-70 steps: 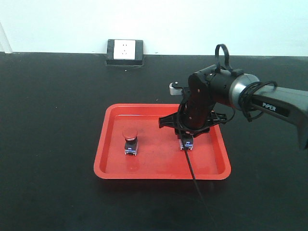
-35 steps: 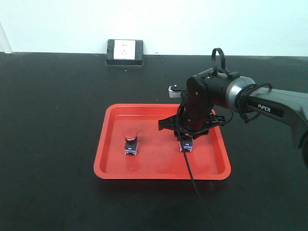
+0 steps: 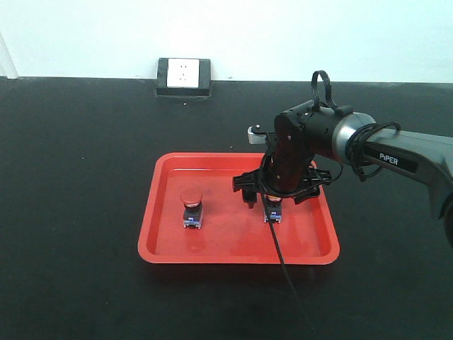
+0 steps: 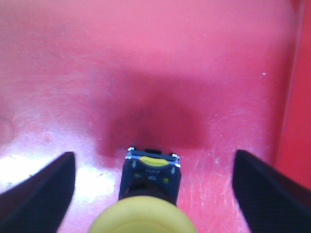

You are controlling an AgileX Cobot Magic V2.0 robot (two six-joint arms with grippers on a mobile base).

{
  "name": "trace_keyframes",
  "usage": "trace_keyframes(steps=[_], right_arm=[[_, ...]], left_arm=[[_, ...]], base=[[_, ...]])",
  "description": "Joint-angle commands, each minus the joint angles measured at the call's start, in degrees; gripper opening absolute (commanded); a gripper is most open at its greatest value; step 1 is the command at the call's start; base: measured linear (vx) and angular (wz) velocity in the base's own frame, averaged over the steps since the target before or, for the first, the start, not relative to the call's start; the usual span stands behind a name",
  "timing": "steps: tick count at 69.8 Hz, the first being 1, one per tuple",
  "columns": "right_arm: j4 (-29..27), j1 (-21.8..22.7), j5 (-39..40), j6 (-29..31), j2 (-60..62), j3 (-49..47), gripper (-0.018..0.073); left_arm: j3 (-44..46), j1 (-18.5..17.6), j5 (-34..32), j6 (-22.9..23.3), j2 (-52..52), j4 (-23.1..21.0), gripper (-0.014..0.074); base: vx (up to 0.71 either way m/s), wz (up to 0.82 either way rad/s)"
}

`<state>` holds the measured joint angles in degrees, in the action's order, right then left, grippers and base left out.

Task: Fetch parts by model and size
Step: 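Lower the yellow switch into the tray beside the red switch, then open the right gripper and lift it away from the yellow switch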

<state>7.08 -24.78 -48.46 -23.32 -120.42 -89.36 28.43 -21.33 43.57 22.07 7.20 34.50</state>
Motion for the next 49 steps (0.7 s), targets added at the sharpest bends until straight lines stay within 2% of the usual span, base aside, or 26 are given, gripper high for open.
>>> trace_keyframes(steps=[1, 22, 39, 49], right_arm=[[0.58, 0.24, 1.01, 0.21, 3.21, -1.62, 0.0685], [0.54, -0.08, 0.93, -0.44, 5.64, 0.41, 0.0641], [1.56, -0.44, 12.80, -2.79, 13.82, 10.58, 0.0595], [4.88, -0.44, 15.32, -3.03, 19.52, 15.05, 0.0588]], left_arm=[[1.16, -0.01, -3.26, 0.18, 0.86, 1.03, -0.0007], [1.16, -0.01, -3.26, 0.18, 0.86, 1.03, -0.0007], [1.16, -0.01, -3.19, 0.18, 0.86, 1.03, -0.0007], [1.16, -0.01, -3.19, 0.18, 0.86, 1.03, -0.0007]], base=[[0.00, 0.00], [0.00, 0.00], [0.00, 0.00], [0.00, 0.00]])
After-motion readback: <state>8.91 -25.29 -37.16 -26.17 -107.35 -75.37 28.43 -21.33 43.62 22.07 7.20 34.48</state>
